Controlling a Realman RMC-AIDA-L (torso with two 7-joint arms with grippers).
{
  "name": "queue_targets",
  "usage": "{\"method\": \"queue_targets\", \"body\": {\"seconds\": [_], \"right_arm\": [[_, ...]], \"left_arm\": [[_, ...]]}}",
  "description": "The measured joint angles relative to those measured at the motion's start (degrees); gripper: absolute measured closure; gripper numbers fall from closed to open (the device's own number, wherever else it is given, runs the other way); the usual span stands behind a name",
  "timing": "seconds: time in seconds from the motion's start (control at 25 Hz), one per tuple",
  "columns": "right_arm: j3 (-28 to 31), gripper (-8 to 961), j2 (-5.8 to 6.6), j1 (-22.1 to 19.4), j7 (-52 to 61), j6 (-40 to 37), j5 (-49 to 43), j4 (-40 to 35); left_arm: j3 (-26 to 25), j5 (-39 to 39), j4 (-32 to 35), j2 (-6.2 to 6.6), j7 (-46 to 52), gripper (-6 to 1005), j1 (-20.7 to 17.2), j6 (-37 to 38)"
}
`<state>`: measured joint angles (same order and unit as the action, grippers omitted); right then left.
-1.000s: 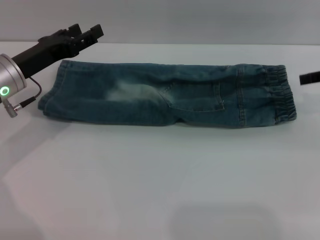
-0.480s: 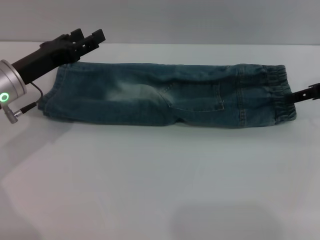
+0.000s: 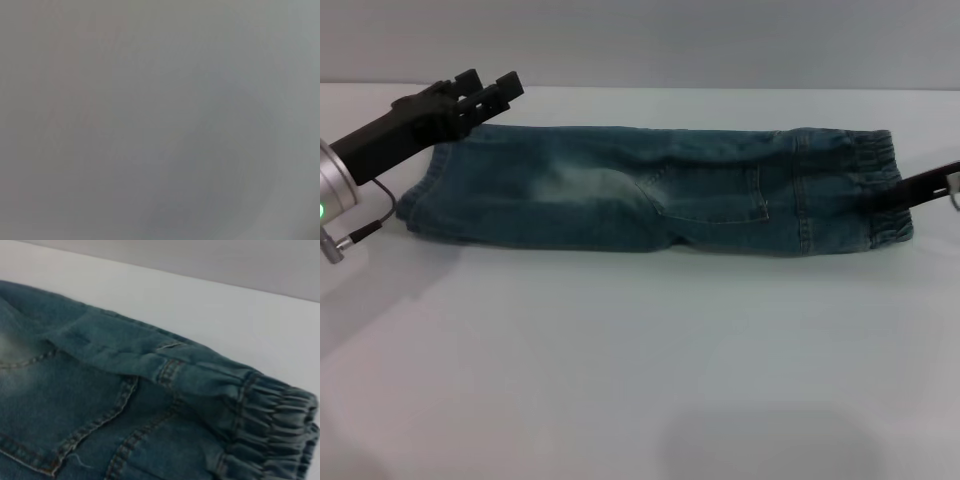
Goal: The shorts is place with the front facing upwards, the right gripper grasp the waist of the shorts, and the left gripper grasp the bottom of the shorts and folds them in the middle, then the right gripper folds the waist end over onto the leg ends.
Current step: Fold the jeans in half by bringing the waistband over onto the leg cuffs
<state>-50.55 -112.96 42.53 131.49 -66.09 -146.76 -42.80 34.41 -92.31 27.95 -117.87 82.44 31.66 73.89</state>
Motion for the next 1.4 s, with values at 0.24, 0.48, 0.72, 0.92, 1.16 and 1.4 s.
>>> {"method": "queue_targets", "body": {"seconds": [0.24,0.48,0.72,0.92,1.16,1.4], "right_arm": [[-1.04,254,-0.54,1.62,-0.07,3.39,-0.1,3.78],[-1.13,291,-0.87,1.49,-0.17,4.08,0.56,2.89],[-1.19,328,-1.85,0.41,-2.21,4.04,0.69,1.37],[-1.31,585,-1.9,0.19,-2.32,3.27,0.73,1.36],[-0.78,817,-1.85,-1.04,-2.26,-0.36,0.77,-1.79],[2.16,853,-2.25,-4.96,-1.82,-11.9,3.59,-14.31]], "left_arm": [[-0.38,0.05,0.15,0.12,0.0,200,-0.62,0.35],[-0.48,0.08,0.59,0.2,0.0,200,-0.52,-0.19],[-0.32,0.12,0.78,0.19,-0.52,201,-0.13,-0.86],[-0.1,0.12,0.79,0.13,-1.38,201,-0.11,-1.14],[0.0,0.12,0.44,-0.02,-2.48,200,0.32,-1.35],[0.05,0.11,-1.39,-0.22,-4.07,201,2.04,-2.67]]}}
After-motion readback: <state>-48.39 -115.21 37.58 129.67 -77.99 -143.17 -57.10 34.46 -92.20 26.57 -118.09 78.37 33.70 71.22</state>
